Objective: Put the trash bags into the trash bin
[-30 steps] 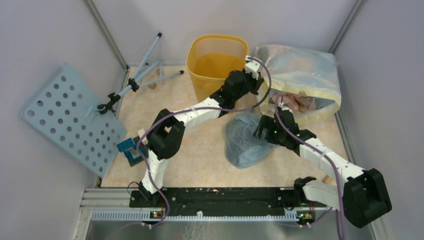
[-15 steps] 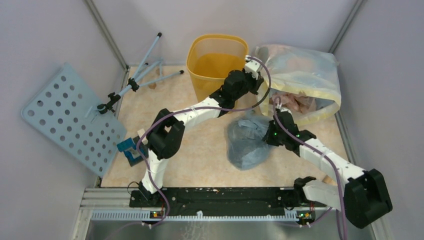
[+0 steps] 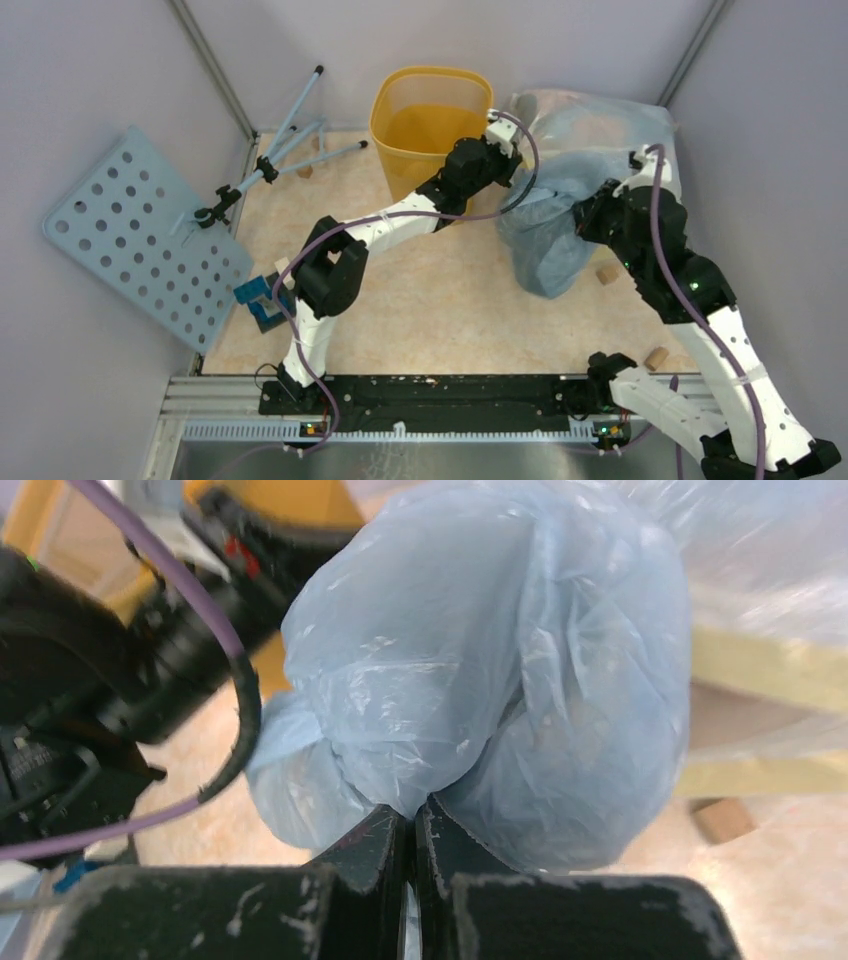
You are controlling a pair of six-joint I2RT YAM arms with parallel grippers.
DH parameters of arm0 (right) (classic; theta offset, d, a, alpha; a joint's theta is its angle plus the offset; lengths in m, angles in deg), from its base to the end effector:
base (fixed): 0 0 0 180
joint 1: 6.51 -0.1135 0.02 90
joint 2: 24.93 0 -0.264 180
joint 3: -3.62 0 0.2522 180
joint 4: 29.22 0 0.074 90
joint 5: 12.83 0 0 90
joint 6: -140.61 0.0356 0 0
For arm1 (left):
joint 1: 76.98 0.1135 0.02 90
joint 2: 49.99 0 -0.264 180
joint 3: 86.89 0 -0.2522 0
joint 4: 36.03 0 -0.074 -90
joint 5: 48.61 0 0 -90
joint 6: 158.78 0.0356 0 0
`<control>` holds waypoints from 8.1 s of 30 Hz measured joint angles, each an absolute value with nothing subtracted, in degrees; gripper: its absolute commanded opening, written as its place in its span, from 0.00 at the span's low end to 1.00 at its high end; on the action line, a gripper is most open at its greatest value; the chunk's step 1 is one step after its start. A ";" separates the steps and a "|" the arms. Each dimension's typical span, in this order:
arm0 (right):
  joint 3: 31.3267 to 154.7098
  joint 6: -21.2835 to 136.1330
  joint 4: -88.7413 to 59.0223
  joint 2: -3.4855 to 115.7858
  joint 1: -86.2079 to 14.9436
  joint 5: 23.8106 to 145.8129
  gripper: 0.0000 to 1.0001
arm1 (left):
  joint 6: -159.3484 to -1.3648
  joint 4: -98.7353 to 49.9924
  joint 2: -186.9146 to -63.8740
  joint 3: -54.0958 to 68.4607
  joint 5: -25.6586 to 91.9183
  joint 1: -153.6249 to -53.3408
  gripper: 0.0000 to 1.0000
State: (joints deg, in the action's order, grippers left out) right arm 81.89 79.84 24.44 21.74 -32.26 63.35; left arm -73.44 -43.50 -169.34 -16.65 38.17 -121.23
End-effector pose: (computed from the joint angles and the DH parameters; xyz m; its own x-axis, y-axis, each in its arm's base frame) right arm 0.1426 0.0594 0.3969 -0.4038 0.3317 -0.8526 -0.0290 0.9269 0.3743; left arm 0.3622 -0.3556 0.2975 -0.0863 -0.0292 -0.9958 0.7323 0.6759 -0.0833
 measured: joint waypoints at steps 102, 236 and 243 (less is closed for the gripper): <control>61.31 78.99 -8.14 36.21 -11.22 69.44 0.58 | -77.01 -37.32 -182.45 -35.08 33.99 -120.51 0.00; 59.49 81.00 15.99 23.14 -42.71 74.49 0.90 | -90.95 10.77 -102.54 27.80 49.49 -124.88 0.94; 59.27 78.55 16.55 20.37 -42.71 73.38 0.74 | -91.23 4.21 -108.01 31.28 41.60 -124.86 0.84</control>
